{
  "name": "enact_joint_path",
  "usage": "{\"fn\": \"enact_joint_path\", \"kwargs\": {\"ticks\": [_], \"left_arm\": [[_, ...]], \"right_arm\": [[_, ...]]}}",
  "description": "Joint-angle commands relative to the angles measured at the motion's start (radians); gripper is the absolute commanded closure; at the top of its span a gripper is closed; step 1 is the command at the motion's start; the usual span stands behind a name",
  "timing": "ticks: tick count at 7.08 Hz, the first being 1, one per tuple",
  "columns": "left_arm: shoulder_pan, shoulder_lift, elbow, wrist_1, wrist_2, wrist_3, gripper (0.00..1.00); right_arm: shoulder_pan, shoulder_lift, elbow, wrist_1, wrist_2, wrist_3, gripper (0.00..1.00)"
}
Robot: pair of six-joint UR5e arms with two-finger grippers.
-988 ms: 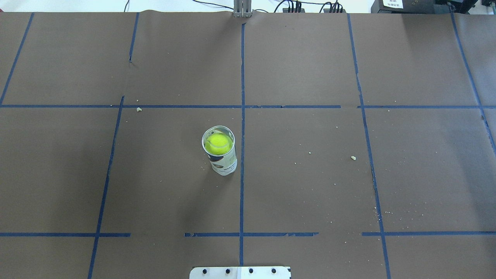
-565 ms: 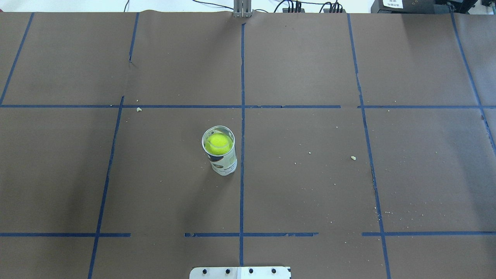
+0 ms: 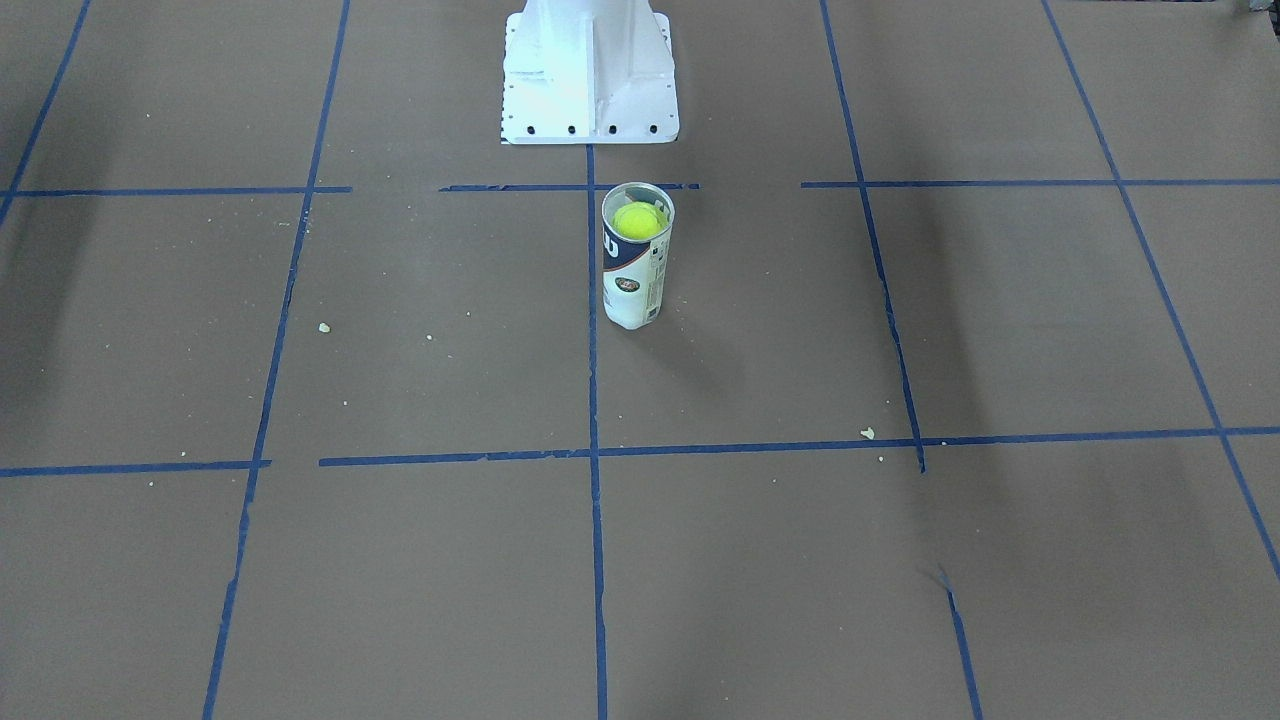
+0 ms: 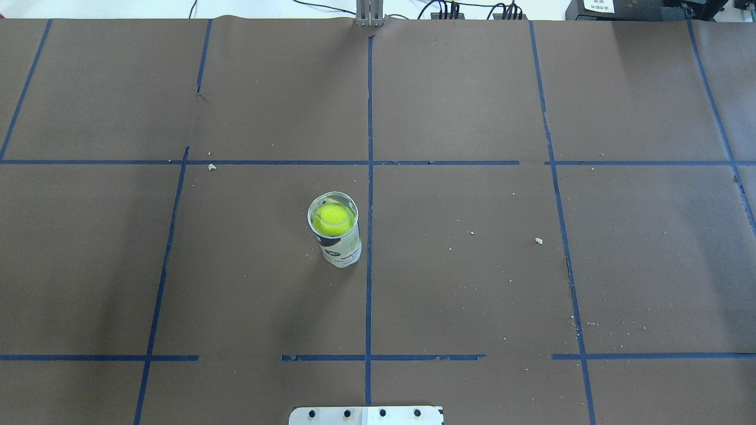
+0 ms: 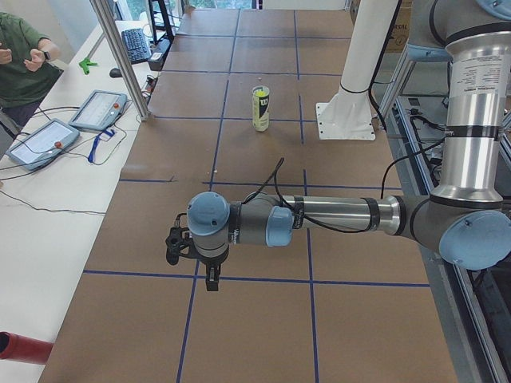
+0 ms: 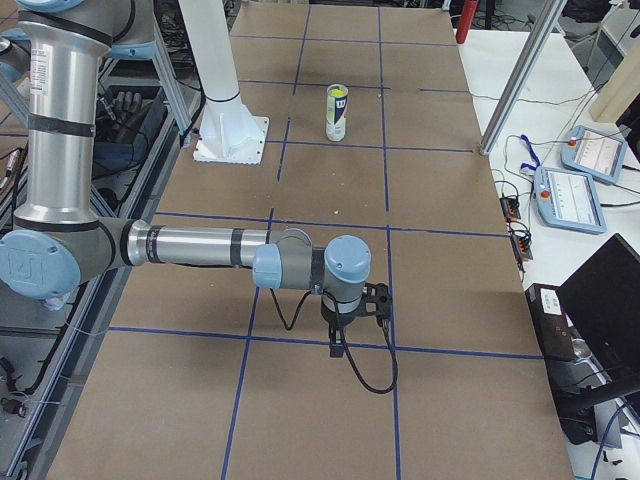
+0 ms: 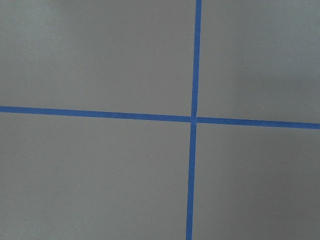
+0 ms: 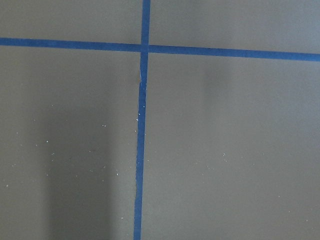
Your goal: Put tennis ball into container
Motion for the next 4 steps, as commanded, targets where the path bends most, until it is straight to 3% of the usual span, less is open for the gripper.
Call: {"fn": "enact_joint_path", "kwargs": {"ticks": [1,4], "left_arm": [[0.0,0.004,-0.013,0.004,0.01,0.001,0.0],[0.0,0.013,-0.033,0.004,0.007,0.001,0.0]], "right_arm": [[0.0,0.0,0.0,0.0,0.0,0.0,0.0],[0.0,0.0,0.0,0.0,0.0,0.0,0.0]]}}
